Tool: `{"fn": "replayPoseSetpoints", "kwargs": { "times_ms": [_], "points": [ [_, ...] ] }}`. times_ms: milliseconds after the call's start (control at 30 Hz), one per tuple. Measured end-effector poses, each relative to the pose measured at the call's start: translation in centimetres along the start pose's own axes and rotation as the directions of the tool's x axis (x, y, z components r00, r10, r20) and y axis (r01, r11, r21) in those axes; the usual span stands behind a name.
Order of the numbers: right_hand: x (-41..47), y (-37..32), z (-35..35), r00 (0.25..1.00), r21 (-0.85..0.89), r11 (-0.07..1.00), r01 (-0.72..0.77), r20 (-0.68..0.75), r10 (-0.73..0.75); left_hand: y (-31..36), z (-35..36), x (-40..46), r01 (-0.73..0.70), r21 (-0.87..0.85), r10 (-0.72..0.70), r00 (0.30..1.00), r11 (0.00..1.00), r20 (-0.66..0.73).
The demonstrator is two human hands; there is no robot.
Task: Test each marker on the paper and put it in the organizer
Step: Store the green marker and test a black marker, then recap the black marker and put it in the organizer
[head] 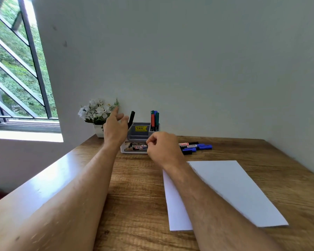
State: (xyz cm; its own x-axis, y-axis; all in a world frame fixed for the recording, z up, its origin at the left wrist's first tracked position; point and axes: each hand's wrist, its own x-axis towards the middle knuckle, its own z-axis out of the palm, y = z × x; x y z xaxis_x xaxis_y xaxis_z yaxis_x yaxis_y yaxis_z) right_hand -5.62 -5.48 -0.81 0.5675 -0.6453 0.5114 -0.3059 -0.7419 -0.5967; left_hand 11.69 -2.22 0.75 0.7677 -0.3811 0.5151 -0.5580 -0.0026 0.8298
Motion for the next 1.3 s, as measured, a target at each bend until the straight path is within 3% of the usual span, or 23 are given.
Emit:
{"fn": "replayPoseSetpoints", "kwargs": {
  "times_ms": [233,500,633,800,967,1100,1200,1300],
  "points": [
    [0.4,-0.2,-3.0,0.989,0.119,0.992,-0.030,-0.142,0.047,2.7,0.1,-3.9,-0.212,-0.040,0.210,0.977,0.977,-0.039],
    [0.2,4.6,-8.5,0.994,-0.139,0.985,-0.098,0.033,0.104,4.9,3.7,-7.7,-0.464,0.100,0.422,0.861,0.880,0.283],
    [-1.0,7.4,-9.3,0.987,-0.178,0.972,-0.156,0.018,0.162,4.1,4.7,-8.3,-0.486,0.270,0.345,0.832,0.832,0.435],
    [-1.4,8.1,-9.1,0.983,-0.145,0.972,-0.184,-0.012,0.184,3.6,4.9,-8.5,-0.438,0.362,0.228,0.838,0.823,0.495],
    [-2.0,7.9,-8.7,0.990,-0.161,0.977,-0.139,0.010,0.142,3.8,5.5,-9.6,-0.559,0.466,0.275,0.792,0.686,0.545],
    [-2.1,8.1,-9.1,0.988,-0.128,0.980,-0.150,-0.043,0.146,3.8,6.4,-10.0,-0.581,0.571,0.229,0.789,0.580,0.570],
    [-2.1,8.3,-9.4,0.984,-0.121,0.978,-0.173,-0.056,0.167,3.4,6.7,-9.9,-0.600,0.589,0.178,0.767,0.542,0.617],
    [-2.0,8.5,-9.7,0.982,-0.107,0.977,-0.185,-0.067,0.179,3.2,6.7,-10.0,-0.650,0.597,0.223,0.742,0.471,0.632]
  ]
}}
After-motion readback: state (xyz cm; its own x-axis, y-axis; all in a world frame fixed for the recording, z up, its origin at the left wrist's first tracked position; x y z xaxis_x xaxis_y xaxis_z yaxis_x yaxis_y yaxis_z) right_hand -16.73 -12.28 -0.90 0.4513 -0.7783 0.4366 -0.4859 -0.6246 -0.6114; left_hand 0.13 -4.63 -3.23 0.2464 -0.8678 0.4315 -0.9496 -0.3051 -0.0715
